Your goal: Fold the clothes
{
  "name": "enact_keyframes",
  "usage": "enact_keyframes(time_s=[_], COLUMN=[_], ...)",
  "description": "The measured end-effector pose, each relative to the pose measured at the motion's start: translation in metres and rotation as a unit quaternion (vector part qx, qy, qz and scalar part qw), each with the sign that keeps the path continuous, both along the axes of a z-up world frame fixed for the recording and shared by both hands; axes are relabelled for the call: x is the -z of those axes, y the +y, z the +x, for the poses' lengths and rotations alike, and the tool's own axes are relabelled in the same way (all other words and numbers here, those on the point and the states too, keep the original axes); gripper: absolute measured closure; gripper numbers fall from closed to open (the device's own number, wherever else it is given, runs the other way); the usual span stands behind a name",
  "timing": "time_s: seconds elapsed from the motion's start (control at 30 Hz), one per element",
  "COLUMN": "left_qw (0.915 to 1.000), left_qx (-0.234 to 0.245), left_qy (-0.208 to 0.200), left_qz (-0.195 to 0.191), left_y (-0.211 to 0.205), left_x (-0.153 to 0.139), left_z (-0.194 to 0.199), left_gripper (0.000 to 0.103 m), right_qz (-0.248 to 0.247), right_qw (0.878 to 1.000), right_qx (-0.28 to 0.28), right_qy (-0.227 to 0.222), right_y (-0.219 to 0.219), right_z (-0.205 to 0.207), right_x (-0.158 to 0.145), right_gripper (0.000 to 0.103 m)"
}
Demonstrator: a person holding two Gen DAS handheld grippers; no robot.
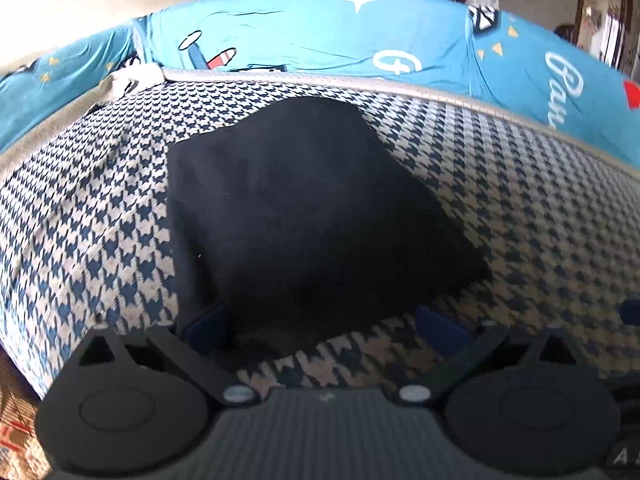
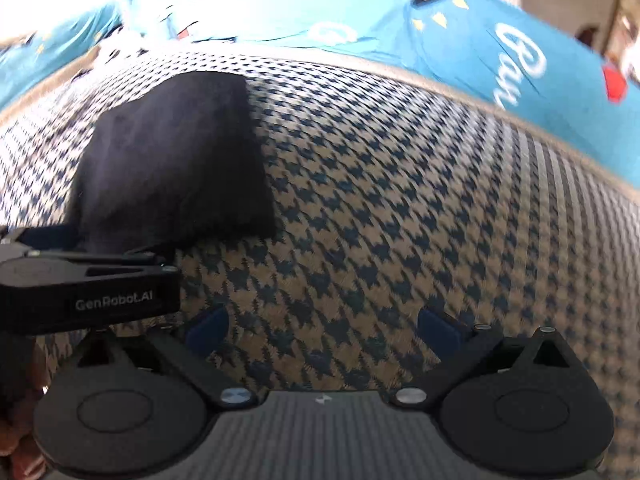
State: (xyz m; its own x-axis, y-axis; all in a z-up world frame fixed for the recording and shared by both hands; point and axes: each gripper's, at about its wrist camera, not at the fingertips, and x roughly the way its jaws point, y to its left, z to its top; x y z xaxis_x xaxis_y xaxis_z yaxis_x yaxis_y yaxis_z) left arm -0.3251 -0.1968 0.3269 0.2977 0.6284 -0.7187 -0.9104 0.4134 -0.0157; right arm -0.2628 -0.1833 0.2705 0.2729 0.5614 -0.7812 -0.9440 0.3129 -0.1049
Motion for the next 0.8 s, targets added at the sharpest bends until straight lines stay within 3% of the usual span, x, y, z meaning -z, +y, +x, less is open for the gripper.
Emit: enact_keyframes(time_s=[0.1, 0.2, 0.4, 0.8], left_qw=[0.9999, 0.9995, 0.9987, 0.9965], left_qx=[-0.012, -0.027, -0.048, -0.078], left_qy=[-0.007, -0.012, -0.017, -0.016], left_qz=[0.009, 0.008, 0.001, -0.022], left_y=[0.000, 0.002, 0.004, -0.013], left_x=[-0.007, -0.012, -0.018, -0.021], left_z=[-0.010, -0.020, -0.039, -0.042], left_gripper=[0.000, 0.000, 0.000, 0.000], right_qz=[0.001, 0.010, 0.024, 0.050], right_qw=[0.999, 0.998, 0.994, 0.993], right_qx=[-0.024, -0.055, -0.108, -0.081], right_qy=[-0.022, 0.004, 0.002, 0.074], right_y=[0.002, 0.005, 0.005, 0.002], right_z=[-0.006, -0.008, -0.011, 0.001], right_x=[-0.010, -0.019, -0.026, -0.028], right_gripper=[0.001, 0.001, 0.001, 0.001])
